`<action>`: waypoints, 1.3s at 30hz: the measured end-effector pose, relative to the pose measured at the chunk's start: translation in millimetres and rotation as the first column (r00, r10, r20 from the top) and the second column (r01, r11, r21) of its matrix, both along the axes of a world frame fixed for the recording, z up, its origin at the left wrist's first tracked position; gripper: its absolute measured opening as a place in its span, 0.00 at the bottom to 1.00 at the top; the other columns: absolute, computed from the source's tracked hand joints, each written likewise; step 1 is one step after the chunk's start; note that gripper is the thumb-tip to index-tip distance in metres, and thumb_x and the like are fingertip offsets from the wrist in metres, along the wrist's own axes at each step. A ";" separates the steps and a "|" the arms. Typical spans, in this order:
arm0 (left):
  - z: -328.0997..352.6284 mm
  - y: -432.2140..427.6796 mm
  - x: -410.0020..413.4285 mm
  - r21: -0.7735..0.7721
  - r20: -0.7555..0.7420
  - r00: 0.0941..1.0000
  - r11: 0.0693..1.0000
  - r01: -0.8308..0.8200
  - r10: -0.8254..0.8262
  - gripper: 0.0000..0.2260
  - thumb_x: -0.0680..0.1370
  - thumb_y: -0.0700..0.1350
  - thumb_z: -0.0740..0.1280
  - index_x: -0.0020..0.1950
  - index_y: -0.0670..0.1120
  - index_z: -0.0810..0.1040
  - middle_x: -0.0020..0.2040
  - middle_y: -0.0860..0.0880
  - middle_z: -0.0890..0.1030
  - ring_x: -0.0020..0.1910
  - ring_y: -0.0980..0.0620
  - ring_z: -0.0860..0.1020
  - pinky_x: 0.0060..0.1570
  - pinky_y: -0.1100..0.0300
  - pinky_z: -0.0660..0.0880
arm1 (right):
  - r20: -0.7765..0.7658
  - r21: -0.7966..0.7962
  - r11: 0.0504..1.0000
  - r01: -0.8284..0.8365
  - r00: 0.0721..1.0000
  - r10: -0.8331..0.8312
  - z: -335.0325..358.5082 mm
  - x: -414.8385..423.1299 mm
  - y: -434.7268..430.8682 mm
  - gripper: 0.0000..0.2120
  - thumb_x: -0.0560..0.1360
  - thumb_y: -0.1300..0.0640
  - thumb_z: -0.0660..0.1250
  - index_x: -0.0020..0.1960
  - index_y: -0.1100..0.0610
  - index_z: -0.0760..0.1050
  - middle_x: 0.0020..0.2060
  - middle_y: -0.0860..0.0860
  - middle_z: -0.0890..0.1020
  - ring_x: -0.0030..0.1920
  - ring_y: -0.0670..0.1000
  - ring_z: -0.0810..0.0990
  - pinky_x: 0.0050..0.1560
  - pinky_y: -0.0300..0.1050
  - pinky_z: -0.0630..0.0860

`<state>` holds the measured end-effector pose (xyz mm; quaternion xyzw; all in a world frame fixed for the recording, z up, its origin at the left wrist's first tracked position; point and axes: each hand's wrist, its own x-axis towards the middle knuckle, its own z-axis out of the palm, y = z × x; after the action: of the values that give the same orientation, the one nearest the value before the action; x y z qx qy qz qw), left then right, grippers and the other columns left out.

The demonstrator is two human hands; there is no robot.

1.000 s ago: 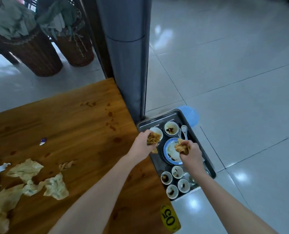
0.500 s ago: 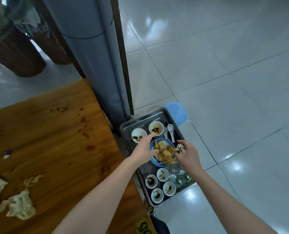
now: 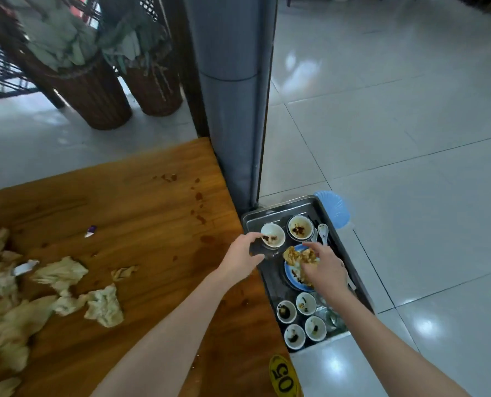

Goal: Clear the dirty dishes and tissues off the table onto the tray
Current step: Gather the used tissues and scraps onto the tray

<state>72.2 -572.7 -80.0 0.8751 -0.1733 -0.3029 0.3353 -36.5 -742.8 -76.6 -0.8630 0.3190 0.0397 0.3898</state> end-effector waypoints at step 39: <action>-0.7 452.1 14.1 0.008 0.044 0.804 0.804 -0.594 0.594 0.18 0.77 0.41 0.68 0.66 0.51 0.73 0.62 0.51 0.75 0.62 0.53 0.73 0.62 0.58 0.71 | -0.290 -0.142 0.770 -0.622 0.770 0.568 -51.5 126.1 379.2 0.48 0.62 0.42 0.77 0.74 0.42 0.55 0.75 0.51 0.55 0.75 0.55 0.52 0.72 0.56 0.54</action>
<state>86.4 -120.6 -80.6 0.8947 0.1059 -0.1676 0.4002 89.6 -363.5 -128.2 -0.9477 0.0728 0.2246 0.2146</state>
